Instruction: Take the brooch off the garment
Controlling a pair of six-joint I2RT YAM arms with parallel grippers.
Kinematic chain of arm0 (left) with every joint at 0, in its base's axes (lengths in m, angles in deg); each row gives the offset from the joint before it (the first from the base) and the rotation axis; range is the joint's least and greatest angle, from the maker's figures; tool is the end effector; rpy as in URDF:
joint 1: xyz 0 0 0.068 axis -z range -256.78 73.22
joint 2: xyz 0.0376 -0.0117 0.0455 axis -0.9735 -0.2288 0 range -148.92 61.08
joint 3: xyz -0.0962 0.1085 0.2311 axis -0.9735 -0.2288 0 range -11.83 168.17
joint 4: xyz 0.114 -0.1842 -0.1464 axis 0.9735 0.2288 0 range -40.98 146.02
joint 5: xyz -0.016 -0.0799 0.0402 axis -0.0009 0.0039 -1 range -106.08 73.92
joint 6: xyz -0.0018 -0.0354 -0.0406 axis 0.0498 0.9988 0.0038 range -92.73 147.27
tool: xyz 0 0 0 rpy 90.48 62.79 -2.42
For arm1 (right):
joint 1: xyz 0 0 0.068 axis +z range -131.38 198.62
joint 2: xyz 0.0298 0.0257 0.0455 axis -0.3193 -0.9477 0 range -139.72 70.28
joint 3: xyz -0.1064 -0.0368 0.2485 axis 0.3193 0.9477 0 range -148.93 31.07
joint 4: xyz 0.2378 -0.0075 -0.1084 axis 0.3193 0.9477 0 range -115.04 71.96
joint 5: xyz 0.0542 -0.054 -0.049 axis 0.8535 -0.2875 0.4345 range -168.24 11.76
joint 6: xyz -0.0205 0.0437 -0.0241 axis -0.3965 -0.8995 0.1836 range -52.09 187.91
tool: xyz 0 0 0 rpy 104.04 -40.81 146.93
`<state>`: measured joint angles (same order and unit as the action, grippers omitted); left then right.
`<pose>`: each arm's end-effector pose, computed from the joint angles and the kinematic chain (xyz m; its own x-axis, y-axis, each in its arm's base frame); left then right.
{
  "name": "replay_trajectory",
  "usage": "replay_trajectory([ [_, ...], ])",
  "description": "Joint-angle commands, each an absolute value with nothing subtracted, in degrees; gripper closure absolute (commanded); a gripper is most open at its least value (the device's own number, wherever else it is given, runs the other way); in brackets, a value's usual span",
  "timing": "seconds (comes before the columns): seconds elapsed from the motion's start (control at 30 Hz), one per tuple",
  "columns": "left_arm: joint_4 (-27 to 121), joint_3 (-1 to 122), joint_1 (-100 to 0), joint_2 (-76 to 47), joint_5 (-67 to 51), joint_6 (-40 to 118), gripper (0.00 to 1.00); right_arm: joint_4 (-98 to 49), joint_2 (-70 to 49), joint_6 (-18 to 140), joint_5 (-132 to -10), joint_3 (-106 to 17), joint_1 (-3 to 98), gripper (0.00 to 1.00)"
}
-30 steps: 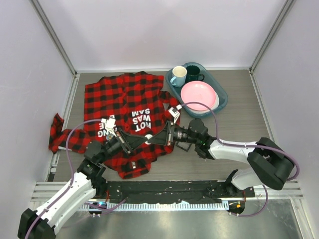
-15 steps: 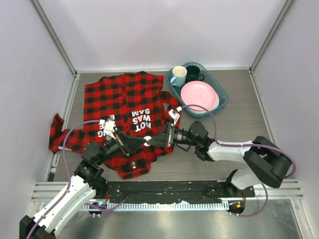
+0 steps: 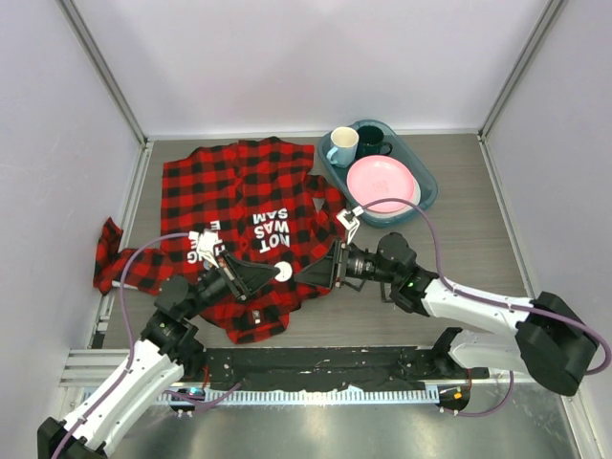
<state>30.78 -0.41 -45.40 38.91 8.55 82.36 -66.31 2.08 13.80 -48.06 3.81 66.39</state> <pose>0.1057 -0.0817 0.2403 -0.6137 -0.4988 -0.6120 0.5640 0.2655 -0.7819 0.1555 0.1979 0.2440 -0.7899 0.1717 -0.5887 -0.5766 0.1189 0.8083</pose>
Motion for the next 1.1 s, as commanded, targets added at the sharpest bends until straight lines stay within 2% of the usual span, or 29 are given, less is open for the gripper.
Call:
replay_trajectory([
  [0.0, 24.33, -1.54, -45.31, 38.41, 9.41, 86.06, 1.00, -55.28, 5.51, 23.69, -49.76, -0.73, 66.25, 0.51],
  [0.23, 22.83, -1.90, -45.31, 38.76, 10.29, 87.65, 1.00, -52.99, 3.75, 26.33, -49.23, -3.90, 66.17, 0.63],
  [0.43, 23.10, -2.16, -45.31, 38.67, 10.55, 87.83, 1.00, -53.34, 2.52, 26.34, -48.44, -5.84, 66.60, 0.67],
  [0.67, 24.68, -1.55, -45.22, 37.88, 9.76, 88.00, 1.00, -52.81, 3.13, 26.60, -48.79, -7.07, 66.96, 0.64],
  [0.9, 25.64, -1.46, -45.31, 38.84, 8.53, 88.70, 1.00, -50.09, 4.09, 27.82, -50.63, -6.81, 67.22, 0.54],
  [1.07, 27.22, -1.55, -45.31, 39.55, 7.83, 88.36, 1.00, -48.77, 6.74, 28.27, -50.64, -6.63, 67.22, 0.51],
])
